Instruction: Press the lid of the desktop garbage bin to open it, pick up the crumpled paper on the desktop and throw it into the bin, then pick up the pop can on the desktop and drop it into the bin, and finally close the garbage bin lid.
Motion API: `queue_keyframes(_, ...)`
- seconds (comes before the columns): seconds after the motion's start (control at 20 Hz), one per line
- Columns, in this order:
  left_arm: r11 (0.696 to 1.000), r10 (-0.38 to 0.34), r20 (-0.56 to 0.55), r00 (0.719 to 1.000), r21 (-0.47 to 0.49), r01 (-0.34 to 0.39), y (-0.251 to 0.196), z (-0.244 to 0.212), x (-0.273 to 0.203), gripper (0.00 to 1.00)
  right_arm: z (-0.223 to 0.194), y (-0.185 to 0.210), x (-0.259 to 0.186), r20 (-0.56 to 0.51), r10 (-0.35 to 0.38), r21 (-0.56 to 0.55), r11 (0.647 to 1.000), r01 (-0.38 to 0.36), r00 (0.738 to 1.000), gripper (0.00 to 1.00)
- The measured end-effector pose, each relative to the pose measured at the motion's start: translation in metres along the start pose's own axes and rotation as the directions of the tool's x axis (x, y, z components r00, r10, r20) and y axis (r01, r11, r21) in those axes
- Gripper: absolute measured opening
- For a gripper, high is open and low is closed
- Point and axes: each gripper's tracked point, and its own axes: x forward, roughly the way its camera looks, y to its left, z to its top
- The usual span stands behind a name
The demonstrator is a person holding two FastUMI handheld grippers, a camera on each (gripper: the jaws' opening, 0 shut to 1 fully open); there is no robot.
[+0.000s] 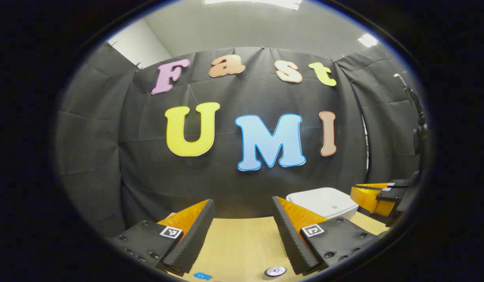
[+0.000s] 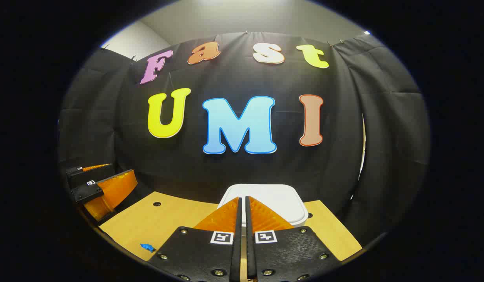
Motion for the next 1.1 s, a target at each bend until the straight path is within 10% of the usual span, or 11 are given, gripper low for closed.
queue_keyframes(1.1,1.0,0.009,0.03,1.0,0.018,-0.009,0.001,-0.004,0.0,0.95,-0.035,-0.033,0.036,-0.072,-0.062,0.095,0.993,0.069,0.995,0.06)
